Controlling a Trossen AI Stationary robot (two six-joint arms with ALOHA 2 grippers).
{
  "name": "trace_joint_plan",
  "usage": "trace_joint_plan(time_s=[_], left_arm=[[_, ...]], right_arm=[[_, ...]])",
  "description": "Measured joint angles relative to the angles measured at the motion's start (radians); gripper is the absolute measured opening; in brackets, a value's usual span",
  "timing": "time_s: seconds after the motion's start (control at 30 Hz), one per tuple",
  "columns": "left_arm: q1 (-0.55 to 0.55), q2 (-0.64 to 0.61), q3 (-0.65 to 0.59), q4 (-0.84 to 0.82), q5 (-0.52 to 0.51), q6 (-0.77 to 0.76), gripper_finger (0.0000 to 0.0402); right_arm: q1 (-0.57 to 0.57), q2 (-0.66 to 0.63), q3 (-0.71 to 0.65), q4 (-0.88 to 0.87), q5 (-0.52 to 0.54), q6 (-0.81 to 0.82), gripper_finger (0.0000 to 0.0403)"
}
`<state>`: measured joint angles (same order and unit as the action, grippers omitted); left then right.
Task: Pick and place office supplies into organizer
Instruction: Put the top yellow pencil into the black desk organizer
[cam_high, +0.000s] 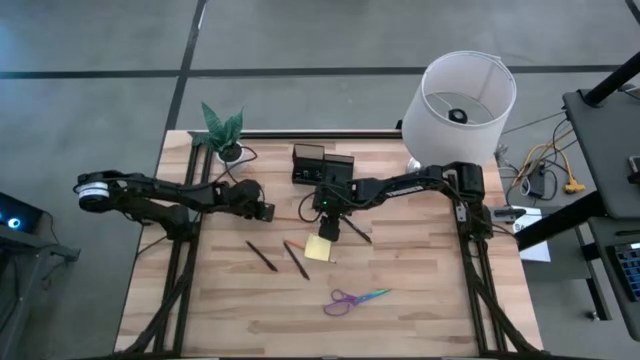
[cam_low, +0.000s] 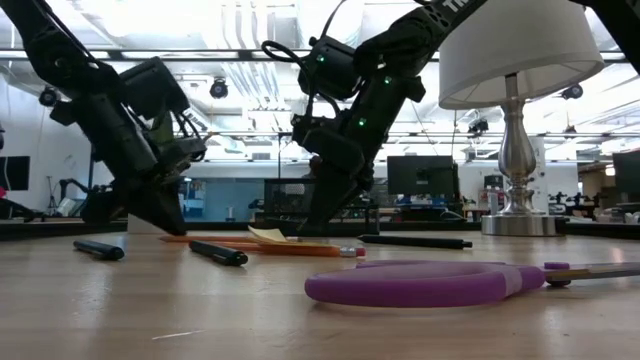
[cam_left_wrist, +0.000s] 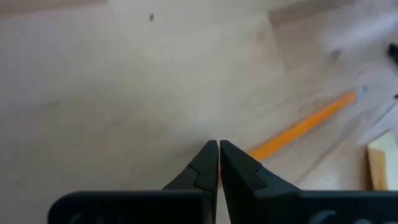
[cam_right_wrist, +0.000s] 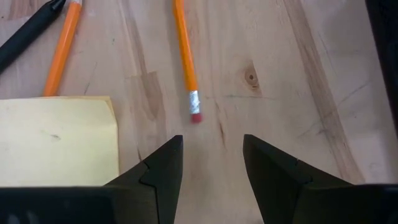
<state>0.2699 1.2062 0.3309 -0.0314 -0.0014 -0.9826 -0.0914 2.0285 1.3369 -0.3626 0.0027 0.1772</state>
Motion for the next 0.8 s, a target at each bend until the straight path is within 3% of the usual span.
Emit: trace_joint_plan(time_s=[0.37,0.63,0.8], left_arm=[[-0.016,-0.058,0.001,-0.026,0.006,-0.005,0.0000],[-0.033,-0.207,0.002,-0.217,0.051,-0.031,0.0000],[-0.036,-0.224,0.000,-0.248,0.042,-0.027,0.0000]], right_arm=[[0.000,0.000,0.000,0.000,0.000,0.000,0.0160],[0.000,0.000,0.000,0.000,0.000,0.000,0.0160],[0.000,0.000,0.000,0.001,0.000,-0.001,0.0160]])
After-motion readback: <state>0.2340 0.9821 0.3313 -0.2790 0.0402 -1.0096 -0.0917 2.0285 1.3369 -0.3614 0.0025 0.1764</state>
